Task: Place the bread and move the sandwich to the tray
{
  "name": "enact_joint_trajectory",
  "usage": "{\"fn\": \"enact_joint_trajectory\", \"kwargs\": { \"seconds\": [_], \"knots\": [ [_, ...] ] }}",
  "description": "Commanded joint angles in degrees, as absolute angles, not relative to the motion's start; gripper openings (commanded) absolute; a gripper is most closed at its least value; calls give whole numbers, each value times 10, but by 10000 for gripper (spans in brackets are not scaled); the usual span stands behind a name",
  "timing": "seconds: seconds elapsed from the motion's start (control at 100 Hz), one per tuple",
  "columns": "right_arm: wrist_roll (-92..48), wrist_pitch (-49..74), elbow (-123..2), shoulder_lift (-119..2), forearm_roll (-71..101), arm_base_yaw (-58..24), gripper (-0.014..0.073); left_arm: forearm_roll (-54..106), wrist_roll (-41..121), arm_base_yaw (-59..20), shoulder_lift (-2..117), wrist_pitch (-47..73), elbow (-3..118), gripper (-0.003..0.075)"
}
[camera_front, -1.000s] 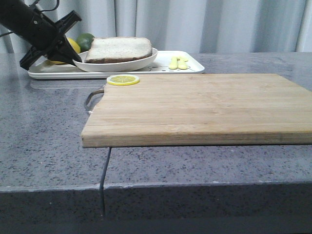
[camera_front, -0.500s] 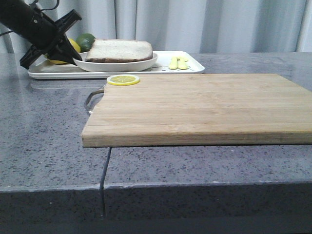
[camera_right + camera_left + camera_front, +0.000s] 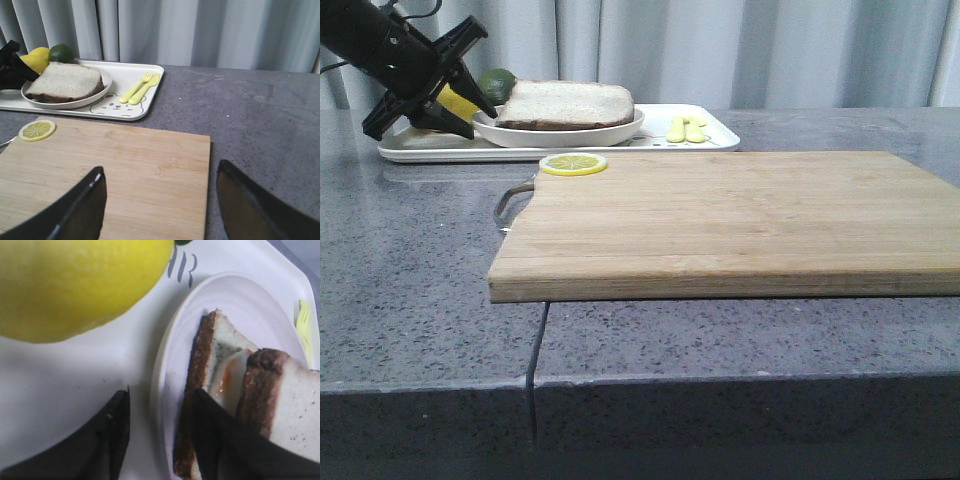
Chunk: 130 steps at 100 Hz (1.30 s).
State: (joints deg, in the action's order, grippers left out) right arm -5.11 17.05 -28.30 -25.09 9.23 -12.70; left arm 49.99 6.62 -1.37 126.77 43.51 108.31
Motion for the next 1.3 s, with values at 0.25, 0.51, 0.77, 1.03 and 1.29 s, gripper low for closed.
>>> {"fn": "enact_joint_trajectory", "kwargs": {
  "seconds": [0.25, 0.51, 0.77, 1.03, 1.29],
  "knots": [
    [-52, 124, -298, -253, 89, -122, 480, 524, 48, 2, 1221, 457, 1105, 274],
    [-52, 124, -298, -253, 89, -122, 480, 516, 48, 13, 1184, 465, 1105, 274],
    [-52, 124, -298, -253, 89, -122, 480, 485, 66, 24, 1123, 518, 1105, 274],
    [-52, 129, -298, -253, 89, -122, 480, 448, 115, 23, 1023, 500, 1094, 274],
    [-52, 129, -298, -253, 89, -122, 480, 408, 162, 23, 871, 417, 953, 274]
  ]
}}
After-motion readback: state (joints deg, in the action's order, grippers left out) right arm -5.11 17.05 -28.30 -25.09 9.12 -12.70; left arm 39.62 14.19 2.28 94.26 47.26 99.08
